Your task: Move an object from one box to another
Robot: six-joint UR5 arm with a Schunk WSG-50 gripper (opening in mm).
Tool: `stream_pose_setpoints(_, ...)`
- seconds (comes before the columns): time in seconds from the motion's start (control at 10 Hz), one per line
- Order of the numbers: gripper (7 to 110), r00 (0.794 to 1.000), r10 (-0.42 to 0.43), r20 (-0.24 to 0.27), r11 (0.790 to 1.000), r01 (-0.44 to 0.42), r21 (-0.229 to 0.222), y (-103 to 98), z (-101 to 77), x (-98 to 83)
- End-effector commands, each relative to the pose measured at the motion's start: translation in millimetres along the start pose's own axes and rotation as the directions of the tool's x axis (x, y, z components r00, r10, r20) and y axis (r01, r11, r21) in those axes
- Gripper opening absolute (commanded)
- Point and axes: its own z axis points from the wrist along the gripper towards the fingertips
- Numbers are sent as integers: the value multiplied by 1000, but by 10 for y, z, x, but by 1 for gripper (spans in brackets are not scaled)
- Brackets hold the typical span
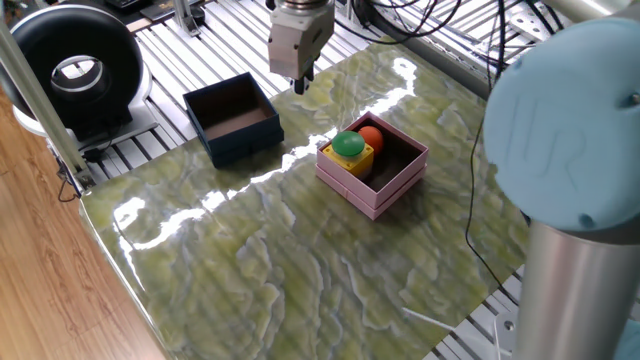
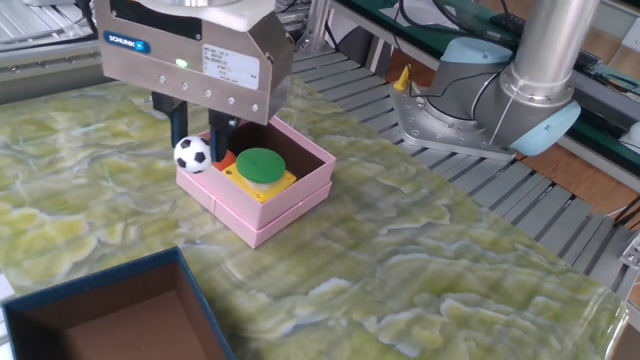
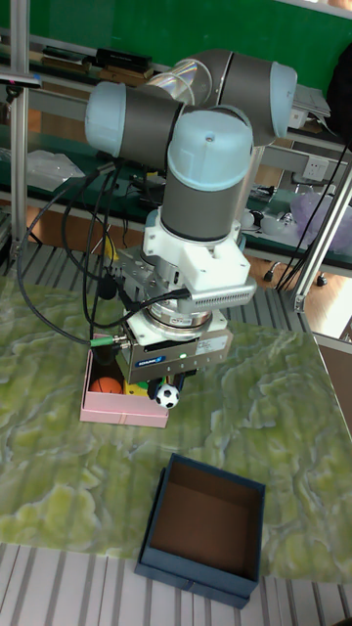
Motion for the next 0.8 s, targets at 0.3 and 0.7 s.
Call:
stream_pose_setpoints(0.3, 7, 998, 38, -40, 998, -36, 43, -116, -7, 142)
stream_pose_setpoints(0.7, 7, 988, 10, -153, 1000, -12, -8, -124, 223, 921)
